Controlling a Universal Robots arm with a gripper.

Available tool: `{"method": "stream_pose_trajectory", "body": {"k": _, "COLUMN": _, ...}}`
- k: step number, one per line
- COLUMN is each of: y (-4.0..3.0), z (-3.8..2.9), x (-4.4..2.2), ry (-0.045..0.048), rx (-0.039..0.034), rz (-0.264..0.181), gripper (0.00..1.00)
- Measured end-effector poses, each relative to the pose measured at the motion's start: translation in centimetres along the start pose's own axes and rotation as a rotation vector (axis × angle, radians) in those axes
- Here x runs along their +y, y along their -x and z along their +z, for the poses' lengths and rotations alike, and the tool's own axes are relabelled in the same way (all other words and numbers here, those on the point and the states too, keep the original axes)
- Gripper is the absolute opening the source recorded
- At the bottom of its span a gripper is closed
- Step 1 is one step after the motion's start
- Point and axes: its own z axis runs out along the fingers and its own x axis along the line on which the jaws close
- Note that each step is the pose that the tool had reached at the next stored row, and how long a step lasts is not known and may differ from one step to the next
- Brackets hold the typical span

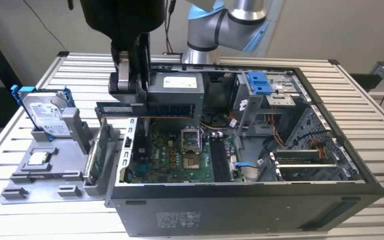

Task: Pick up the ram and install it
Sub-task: 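Pick up the ram and move it above insertion slot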

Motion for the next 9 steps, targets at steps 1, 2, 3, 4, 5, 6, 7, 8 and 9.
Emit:
{"method": "stream_pose_trajectory", "body": {"k": 1, "y": 0.0, "z": 0.01, "x": -0.2, "ry": 0.0, "rx": -0.0001, "rz": 0.0, "gripper": 0.14}}
{"method": "stream_pose_trajectory", "body": {"k": 2, "y": 0.01, "z": 0.0, "x": -0.38, "ry": 0.0, "rx": 0.0, "rz": 0.0, "gripper": 0.14}}
{"method": "stream_pose_trajectory", "body": {"k": 3, "y": 0.01, "z": 0.01, "x": -0.6, "ry": 0.0, "rx": 0.0, "rz": 0.0, "gripper": 0.14}}
{"method": "stream_pose_trajectory", "body": {"k": 4, "y": 0.01, "z": 0.01, "x": -0.81, "ry": 0.0, "rx": 0.0, "rz": 0.0, "gripper": 0.14}}
{"method": "stream_pose_trajectory", "body": {"k": 5, "y": 0.02, "z": 0.02, "x": -1.06, "ry": 0.0, "rx": 0.0, "rz": 0.0, "gripper": 0.14}}
{"method": "stream_pose_trajectory", "body": {"k": 6, "y": 0.02, "z": 0.01, "x": -1.29, "ry": 0.0, "rx": 0.0, "rz": 0.0, "gripper": 0.14}}
{"method": "stream_pose_trajectory", "body": {"k": 7, "y": 0.03, "z": 0.02, "x": -1.58, "ry": 0.0001, "rx": 0.0, "rz": 0.0, "gripper": 0.14}}
{"method": "stream_pose_trajectory", "body": {"k": 8, "y": 0.03, "z": 0.02, "x": -1.87, "ry": 0.0001, "rx": 0.0001, "rz": 0.0, "gripper": 0.14}}
{"method": "stream_pose_trajectory", "body": {"k": 9, "y": 0.03, "z": 0.03, "x": -2.18, "ry": 0.0002, "rx": 0.0, "rz": 0.0, "gripper": 0.14}}
